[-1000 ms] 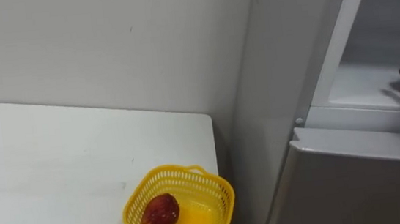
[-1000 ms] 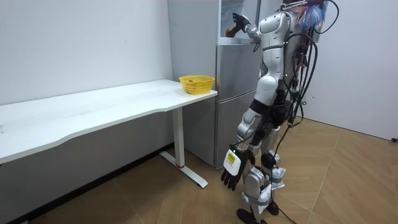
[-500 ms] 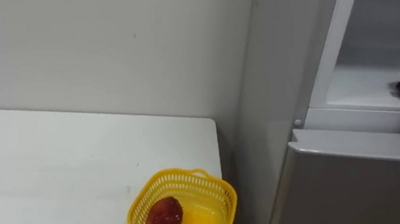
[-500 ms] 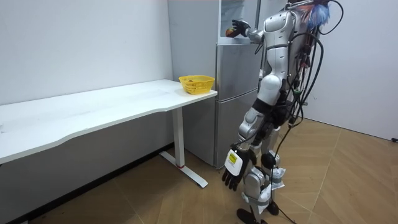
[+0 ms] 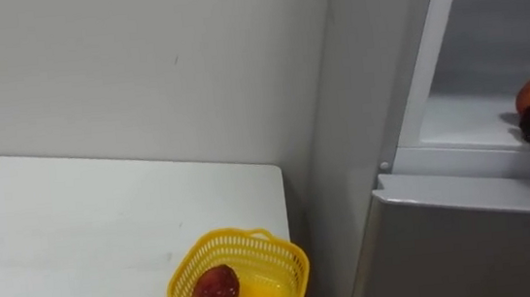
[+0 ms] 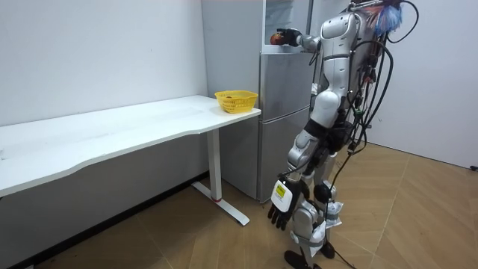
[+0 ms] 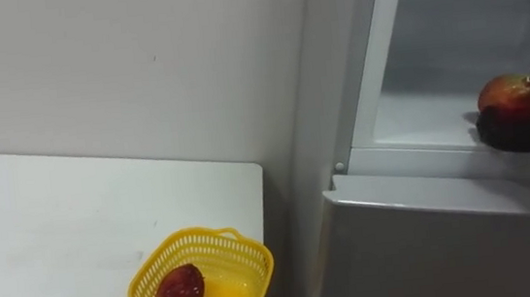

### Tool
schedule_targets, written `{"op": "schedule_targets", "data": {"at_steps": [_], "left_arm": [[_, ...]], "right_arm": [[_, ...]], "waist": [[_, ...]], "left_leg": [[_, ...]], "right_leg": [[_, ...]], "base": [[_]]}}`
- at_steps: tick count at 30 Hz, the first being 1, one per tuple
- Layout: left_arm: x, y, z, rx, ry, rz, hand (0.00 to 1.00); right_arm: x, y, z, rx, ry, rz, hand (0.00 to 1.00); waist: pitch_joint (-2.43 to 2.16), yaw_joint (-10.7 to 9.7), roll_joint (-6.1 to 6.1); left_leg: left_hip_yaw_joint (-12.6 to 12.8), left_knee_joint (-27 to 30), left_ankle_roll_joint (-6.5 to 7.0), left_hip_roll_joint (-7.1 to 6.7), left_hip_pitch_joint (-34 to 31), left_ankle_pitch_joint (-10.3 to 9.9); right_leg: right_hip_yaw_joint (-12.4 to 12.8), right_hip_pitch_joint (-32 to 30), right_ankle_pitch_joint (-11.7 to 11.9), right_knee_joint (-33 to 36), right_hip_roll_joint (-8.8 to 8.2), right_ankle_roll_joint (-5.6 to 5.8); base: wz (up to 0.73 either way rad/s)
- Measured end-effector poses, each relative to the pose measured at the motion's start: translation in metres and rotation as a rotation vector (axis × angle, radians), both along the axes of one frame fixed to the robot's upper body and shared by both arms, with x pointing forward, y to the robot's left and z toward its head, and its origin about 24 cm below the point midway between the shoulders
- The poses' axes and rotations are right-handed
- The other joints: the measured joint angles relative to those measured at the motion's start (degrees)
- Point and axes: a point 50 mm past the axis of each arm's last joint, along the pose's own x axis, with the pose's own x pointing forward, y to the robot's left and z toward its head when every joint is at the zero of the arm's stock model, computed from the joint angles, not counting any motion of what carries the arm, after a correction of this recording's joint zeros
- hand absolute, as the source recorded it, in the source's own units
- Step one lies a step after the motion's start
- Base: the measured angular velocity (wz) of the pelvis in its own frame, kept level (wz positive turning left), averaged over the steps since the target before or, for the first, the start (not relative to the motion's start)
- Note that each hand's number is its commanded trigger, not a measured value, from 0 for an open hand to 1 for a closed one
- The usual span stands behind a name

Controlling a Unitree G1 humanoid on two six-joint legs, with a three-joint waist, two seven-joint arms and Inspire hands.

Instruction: Retrieve from the upper fridge

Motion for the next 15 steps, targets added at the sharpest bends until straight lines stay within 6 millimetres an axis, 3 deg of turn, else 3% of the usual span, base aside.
{"op": "schedule_targets", "data": {"at_steps": [8, 9, 10, 11, 15], "left_arm": [[-0.0001, -0.0002, -0.0001, 0.001, 0.002, 0.002, 0.00], [-0.0002, -0.0001, -0.0001, 0.001, 0.004, 0.003, 0.00], [-0.0002, -0.0001, -0.0001, 0.002, 0.005, 0.003, 0.00], [-0.0002, 0.0000, -0.0001, 0.003, 0.005, 0.003, 0.00], [0.0010, -0.0002, -0.0001, -0.001, -0.008, 0.028, 0.00]], "right_arm": [[0.0003, 0.0001, -0.0016, 0.005, 0.028, 0.025, 0.00], [0.0003, 0.0002, -0.0016, 0.005, 0.029, 0.027, 0.04], [0.0004, 0.0003, -0.0017, 0.006, 0.030, 0.030, 0.22], [0.0004, 0.0004, -0.0017, 0.006, 0.031, 0.032, 0.57], [0.0002, -0.0002, -0.0015, 0.006, 0.031, 0.030, 0.98]], "waist": [[-0.10, -0.01, -0.06], [-0.10, -0.01, -0.03], [-0.10, -0.03, -0.02], [-0.09, -0.04, 0.01], [-0.01, -0.04, 0.16]], "left_leg": [[0.19, 0.00, 0.01, 0.02, 0.07, -0.01], [0.19, 0.00, 0.01, 0.02, 0.08, -0.01], [0.23, -0.01, 0.01, 0.03, 0.08, -0.01], [0.25, -0.01, 0.01, 0.04, 0.09, -0.01], [0.32, -0.01, 0.01, 0.08, 0.23, -0.01]], "right_leg": [[0.08, -0.02, 0.02, 0.07, -0.02, -0.04], [0.08, -0.02, 0.02, 0.10, -0.03, -0.04], [0.05, -0.03, 0.02, 0.13, -0.03, -0.04], [0.01, -0.05, 0.02, 0.20, -0.05, -0.04], [0.02, -0.17, 0.02, 0.75, -0.14, -0.03]], "base": [[0.00], [0.00], [0.00], [0.00], [0.00]]}}
